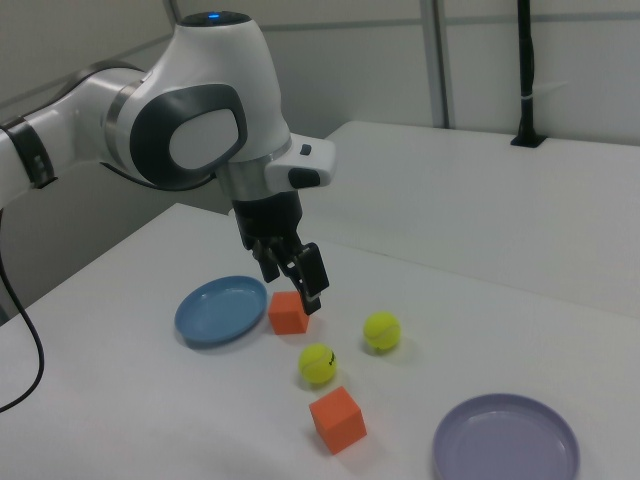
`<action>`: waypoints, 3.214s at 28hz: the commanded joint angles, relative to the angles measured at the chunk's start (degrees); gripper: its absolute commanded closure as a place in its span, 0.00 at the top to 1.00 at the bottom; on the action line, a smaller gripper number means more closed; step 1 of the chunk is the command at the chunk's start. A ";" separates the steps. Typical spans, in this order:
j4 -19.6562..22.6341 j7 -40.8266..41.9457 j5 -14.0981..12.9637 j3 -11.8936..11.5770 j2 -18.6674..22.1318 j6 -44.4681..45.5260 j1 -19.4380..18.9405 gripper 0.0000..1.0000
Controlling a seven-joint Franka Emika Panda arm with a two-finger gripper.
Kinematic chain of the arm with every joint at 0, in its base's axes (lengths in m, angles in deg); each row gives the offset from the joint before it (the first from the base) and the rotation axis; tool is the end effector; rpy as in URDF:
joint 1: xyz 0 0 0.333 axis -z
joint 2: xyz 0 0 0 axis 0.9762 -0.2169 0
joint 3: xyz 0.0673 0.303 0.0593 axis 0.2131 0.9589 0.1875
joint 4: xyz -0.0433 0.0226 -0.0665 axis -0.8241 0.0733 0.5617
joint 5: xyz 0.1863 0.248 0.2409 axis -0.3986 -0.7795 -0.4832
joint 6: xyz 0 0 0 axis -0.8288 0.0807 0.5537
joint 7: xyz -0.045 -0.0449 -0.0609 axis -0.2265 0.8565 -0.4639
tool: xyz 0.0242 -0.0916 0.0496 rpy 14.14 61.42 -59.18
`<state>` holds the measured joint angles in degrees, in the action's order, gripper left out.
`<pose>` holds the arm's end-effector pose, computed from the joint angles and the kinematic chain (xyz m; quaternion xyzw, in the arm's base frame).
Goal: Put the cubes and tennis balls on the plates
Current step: 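Lower the gripper onto the first orange cube and grasp it, then carry the orange cube to the blue plate and release it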
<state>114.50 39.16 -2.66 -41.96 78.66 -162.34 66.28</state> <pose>0.5600 0.0440 0.6086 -0.9995 0.0269 -0.0038 0.0172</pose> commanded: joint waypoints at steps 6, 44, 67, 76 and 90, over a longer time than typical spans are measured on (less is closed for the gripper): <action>-3.79 11.22 -10.24 1.98 -8.32 -14.46 -1.03 1.00; -6.35 26.09 -6.11 10.16 -30.67 -42.59 -11.40 1.00; -6.44 26.00 -3.12 10.07 -36.21 -44.70 -11.75 0.58; -6.44 26.09 -3.39 10.07 -33.93 -44.52 -11.75 0.00; -6.00 15.30 5.47 17.98 -29.26 -44.00 -14.47 0.00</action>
<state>106.89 60.10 -2.61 -25.02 49.23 -206.39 53.50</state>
